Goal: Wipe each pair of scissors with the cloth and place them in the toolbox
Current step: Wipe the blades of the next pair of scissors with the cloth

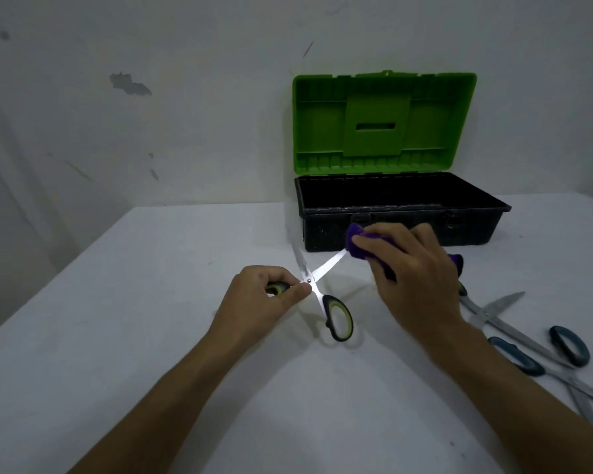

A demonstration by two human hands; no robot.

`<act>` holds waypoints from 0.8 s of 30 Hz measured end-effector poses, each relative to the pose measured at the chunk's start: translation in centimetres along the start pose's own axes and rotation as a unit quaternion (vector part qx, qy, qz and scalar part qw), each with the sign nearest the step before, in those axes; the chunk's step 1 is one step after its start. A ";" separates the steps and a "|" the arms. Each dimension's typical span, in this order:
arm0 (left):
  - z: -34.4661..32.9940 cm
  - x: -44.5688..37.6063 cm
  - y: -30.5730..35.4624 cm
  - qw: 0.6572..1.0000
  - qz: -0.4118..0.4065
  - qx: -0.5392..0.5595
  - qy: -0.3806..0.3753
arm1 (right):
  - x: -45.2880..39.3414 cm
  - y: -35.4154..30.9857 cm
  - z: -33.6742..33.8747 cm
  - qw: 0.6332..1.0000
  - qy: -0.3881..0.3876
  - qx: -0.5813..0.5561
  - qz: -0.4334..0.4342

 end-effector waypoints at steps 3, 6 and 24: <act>-0.2 0.1 0.3 1.000 -0.002 -0.003 -0.001 | 1.0 -2.5 -0.3 0.996 -0.033 -0.037 0.074; 0.4 0.3 0.5 1.000 -0.021 0.008 0.006 | 1.1 -3.5 -1.3 0.991 -0.065 -0.070 0.097; 1.2 0.1 0.7 0.986 -0.137 -0.072 0.060 | 0.6 -0.3 -1.3 0.997 -0.010 -0.018 0.081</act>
Point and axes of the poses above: each hand's wrist, its own x-axis away from the middle knuckle, its own z-axis out of the back of the hand, y = z × x, the point moved 4 cm from there along -x, towards the middle knuckle
